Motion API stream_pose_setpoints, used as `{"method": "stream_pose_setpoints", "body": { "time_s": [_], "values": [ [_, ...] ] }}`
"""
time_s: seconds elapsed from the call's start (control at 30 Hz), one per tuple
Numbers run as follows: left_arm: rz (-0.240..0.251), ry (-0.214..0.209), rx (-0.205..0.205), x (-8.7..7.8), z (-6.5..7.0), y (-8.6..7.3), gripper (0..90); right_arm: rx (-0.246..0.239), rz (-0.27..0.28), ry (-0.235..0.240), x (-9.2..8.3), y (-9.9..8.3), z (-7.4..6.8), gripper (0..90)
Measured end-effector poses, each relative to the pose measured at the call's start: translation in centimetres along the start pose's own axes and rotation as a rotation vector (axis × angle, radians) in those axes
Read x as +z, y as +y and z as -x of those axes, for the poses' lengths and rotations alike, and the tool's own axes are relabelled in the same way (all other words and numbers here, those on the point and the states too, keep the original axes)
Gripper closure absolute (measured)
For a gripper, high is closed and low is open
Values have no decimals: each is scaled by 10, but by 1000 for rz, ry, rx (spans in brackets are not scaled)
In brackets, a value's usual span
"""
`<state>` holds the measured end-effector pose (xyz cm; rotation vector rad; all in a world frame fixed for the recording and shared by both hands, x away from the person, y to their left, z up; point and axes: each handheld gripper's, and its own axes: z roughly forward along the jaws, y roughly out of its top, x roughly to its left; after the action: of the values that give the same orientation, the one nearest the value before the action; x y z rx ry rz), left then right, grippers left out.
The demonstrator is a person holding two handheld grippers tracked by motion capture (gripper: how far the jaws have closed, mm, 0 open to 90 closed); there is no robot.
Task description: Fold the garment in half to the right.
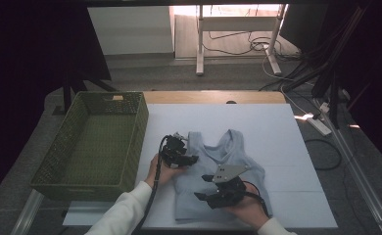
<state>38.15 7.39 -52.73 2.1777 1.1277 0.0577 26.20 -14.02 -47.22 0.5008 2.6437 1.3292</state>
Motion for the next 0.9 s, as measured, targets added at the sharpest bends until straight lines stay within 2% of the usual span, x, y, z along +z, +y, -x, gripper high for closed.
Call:
{"method": "stream_pose_setpoints", "body": {
  "time_s": [0.07,0.13,0.2,0.27,0.37,0.47,0.6,0.67,0.9],
  "values": [
    [1,-1,8,0,1,0,365,-2,-2,-2,0,0,0,393],
    [8,-9,3,1,2,-1,433,-1,0,-2,-1,0,0,393],
    [9,15,20,1,5,-2,476,1,1,-3,-1,0,1,393],
    [13,20,20,2,6,-2,543,0,0,-3,-1,0,1,393],
    [23,38,28,2,7,-4,687,-3,0,-2,0,0,0,393],
    [24,17,29,3,8,-5,769,-6,-1,2,0,1,-1,393],
    [27,4,52,5,11,-5,805,-9,-2,5,1,1,-2,393],
    [33,-18,49,5,11,-5,815,-7,-2,4,0,1,-2,393],
    [66,-25,50,-3,8,-3,823,-5,4,5,-1,1,-2,393]
  ]
}}
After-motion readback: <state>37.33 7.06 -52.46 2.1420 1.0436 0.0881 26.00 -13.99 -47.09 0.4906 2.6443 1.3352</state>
